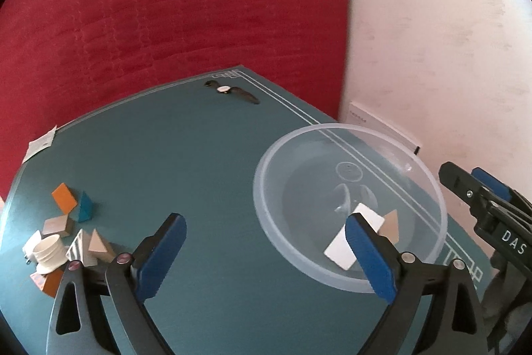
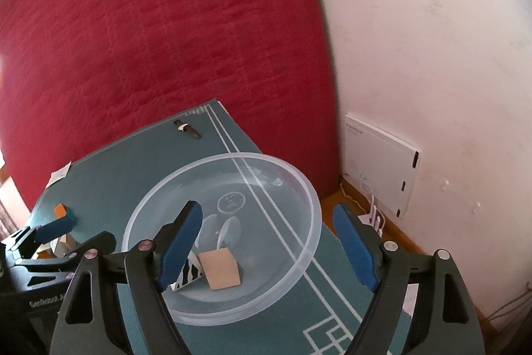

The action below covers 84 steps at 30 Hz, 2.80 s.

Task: Organize rigid objects
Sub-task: 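Lower the white wedge into the clear bowl and open the left tool, then withdraw both tools from the bowl back toward the remaining blocks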

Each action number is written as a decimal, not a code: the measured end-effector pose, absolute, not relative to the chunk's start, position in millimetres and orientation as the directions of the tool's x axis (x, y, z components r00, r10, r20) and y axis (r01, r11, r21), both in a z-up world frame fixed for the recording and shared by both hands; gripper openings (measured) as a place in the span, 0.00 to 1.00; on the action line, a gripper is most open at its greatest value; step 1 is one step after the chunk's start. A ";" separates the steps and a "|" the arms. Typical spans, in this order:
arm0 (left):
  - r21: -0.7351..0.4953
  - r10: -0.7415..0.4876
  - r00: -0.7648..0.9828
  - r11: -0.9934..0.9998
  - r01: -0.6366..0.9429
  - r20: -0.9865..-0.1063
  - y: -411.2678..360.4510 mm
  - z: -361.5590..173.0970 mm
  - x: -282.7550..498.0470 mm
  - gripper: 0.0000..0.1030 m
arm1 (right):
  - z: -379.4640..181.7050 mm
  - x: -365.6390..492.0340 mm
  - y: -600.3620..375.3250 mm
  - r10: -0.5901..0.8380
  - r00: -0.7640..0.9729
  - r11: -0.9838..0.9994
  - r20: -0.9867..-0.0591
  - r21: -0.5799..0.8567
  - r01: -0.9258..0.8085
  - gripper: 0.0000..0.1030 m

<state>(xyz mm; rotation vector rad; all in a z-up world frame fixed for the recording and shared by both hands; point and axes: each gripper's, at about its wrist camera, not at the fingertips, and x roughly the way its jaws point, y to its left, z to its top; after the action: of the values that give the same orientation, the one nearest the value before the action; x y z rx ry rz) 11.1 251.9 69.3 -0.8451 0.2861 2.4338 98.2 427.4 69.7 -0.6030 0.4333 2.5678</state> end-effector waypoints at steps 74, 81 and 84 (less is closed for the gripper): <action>0.074 0.057 -0.757 -0.988 -0.138 -0.651 20.0 44.2 -39.4 0.99 | 41.4 43.5 269.5 0.124 -0.842 -0.990 -0.525 -0.013 -0.138 0.84; 0.084 0.032 -0.744 -0.990 -0.117 -0.668 17.5 32.8 -49.0 0.99 | 40.2 44.4 260.8 0.109 -0.838 -0.994 -0.534 -0.032 -0.109 0.84; 0.086 0.018 -0.740 -0.991 -0.102 -0.673 17.6 29.5 -55.6 0.99 | 39.0 43.8 260.3 0.105 -0.836 -0.994 -0.539 -0.030 -0.105 0.84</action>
<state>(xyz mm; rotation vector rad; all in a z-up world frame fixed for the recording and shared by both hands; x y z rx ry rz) -55.6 17.6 29.5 -1.1064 0.1805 2.8656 43.8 260.3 39.0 -0.8544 0.0012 2.9092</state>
